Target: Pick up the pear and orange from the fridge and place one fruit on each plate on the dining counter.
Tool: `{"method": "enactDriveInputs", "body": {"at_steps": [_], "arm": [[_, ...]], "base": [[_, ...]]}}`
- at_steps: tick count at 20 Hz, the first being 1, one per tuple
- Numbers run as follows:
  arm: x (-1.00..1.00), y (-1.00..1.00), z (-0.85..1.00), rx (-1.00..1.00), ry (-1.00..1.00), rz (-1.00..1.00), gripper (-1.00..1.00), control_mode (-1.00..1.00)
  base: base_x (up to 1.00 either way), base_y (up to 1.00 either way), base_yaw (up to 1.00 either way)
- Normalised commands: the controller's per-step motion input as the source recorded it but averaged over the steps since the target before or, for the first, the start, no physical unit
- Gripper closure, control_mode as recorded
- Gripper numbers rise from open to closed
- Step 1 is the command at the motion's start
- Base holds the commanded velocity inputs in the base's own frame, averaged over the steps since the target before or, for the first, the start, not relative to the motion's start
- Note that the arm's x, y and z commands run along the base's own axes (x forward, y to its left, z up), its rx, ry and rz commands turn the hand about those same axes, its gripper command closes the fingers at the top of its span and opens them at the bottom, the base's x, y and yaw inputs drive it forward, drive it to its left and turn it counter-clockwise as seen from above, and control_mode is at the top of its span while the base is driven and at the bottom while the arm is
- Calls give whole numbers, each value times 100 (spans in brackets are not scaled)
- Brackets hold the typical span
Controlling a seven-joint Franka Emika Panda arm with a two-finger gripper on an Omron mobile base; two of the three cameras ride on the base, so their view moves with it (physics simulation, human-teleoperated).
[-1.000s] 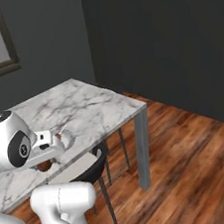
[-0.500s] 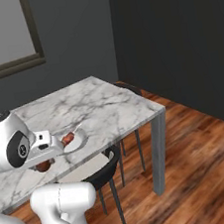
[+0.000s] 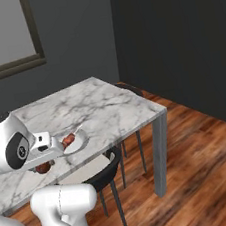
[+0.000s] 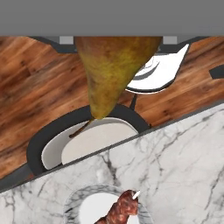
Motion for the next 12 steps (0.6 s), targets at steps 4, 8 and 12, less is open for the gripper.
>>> {"method": "enactDriveInputs", "body": {"at_steps": [4,8,12], "arm": [[0,0,0,0,0,0,100,100],[8,-1,0,8,0,2,100,-100],[47,-5,0,32,0,6,100,-100]], "base": [[2,0,1],[16,0,5],[0,0,0]]}}
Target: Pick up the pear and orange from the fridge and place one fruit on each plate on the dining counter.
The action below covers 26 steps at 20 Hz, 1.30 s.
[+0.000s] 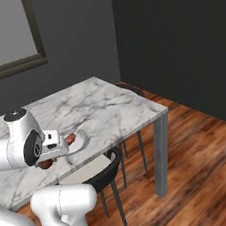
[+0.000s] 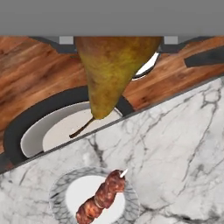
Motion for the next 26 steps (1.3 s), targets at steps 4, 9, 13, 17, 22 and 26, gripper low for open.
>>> {"method": "enactDriveInputs", "body": {"at_steps": [4,9,13,17,22,26], "arm": [[66,-7,0,33,0,6,100,-100],[84,0,0,18,9,1,100,-100],[83,10,0,3,4,0,100,-100],[76,18,0,0,14,-5,100,-100],[72,17,-21,0,24,-11,100,-100],[61,1,-42,0,23,-7,100,-100]], "base": [[0,0,0],[0,0,0],[0,0,0],[0,0,0],[0,0,0],[0,0,0]]}}
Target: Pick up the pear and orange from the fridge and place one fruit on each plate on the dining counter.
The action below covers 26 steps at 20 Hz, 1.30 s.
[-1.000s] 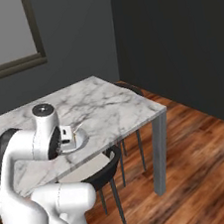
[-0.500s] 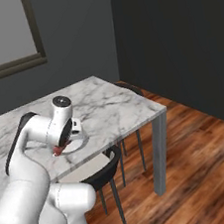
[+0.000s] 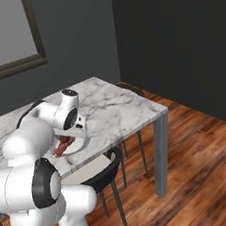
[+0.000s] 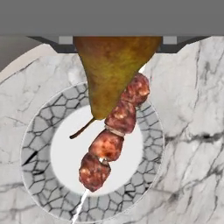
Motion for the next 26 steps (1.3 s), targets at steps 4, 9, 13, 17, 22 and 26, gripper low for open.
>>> {"method": "enactDriveInputs", "body": {"at_steps": [4,9,13,17,22,26], "arm": [[58,0,-48,0,21,-5,100,-100],[51,4,-56,-3,16,-4,100,-100],[52,4,-37,-2,1,-3,100,-100],[32,9,-34,-5,-1,-3,100,-100],[13,10,-37,-5,-1,-4,100,-100],[0,11,-29,-2,-1,-4,-100,-100]], "base": [[0,0,0],[0,0,0],[0,0,0],[0,0,0],[0,0,0],[0,0,0]]}}
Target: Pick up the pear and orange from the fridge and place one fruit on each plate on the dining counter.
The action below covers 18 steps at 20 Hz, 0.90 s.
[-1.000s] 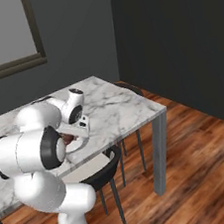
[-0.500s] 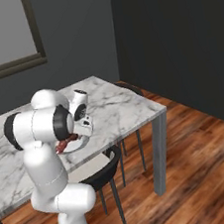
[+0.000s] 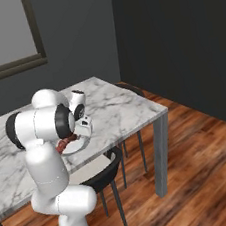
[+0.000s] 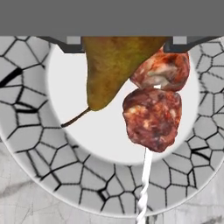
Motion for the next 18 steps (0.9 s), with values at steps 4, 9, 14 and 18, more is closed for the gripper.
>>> {"method": "enactDriveInputs", "body": {"at_steps": [4,9,14,18], "arm": [[-3,1,-13,0,-4,-1,-100,-100],[-19,0,8,0,-9,0,-100,-100],[-27,1,26,0,-3,0,-100,-100],[-26,7,48,0,-6,0,-100,-100]], "base": [[0,0,0],[0,0,0],[0,0,0],[0,0,0]]}}
